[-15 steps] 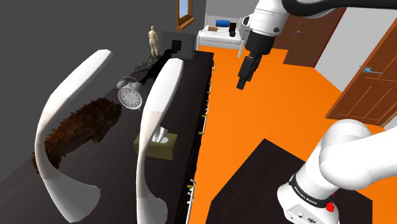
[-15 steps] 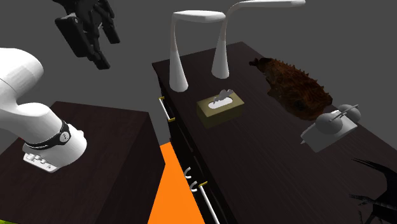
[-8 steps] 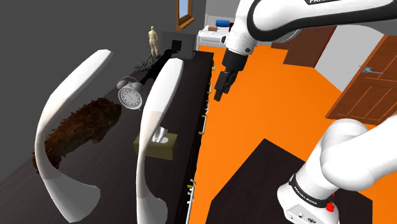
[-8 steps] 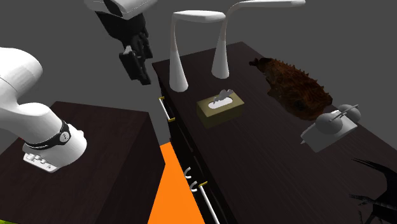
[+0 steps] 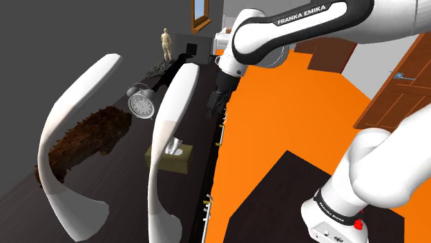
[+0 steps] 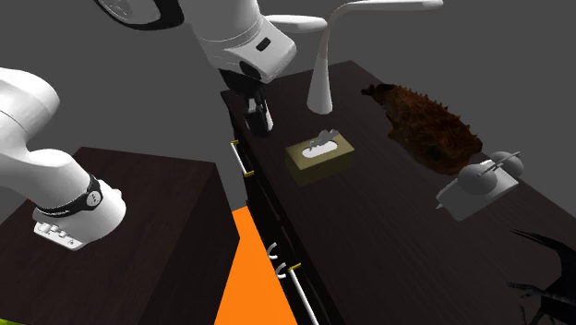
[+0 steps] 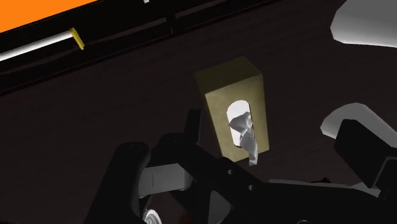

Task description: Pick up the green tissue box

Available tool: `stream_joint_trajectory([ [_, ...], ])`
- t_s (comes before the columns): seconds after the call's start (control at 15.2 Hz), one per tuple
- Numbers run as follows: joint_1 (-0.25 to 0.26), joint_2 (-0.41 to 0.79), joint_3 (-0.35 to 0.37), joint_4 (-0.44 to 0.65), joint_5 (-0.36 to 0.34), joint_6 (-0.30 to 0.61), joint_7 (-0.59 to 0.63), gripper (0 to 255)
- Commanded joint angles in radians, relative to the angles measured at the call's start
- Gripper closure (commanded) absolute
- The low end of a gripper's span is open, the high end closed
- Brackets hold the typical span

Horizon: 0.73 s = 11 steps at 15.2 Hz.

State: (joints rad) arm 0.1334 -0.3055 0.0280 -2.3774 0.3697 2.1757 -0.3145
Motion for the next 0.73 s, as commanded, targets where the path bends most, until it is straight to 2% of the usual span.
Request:
stream_joint_trajectory([
  [0.0, 0.017, 0.070, -0.001, 0.023, 0.045, 0.052, -0.032, 0],
  [0.33, 0.054, 0.252, 0.005, 0.117, 0.165, 0.147, -0.121, 0],
  [0.66, 0.073, 0.435, 0.028, 0.246, 0.282, 0.204, -0.208, 0],
])
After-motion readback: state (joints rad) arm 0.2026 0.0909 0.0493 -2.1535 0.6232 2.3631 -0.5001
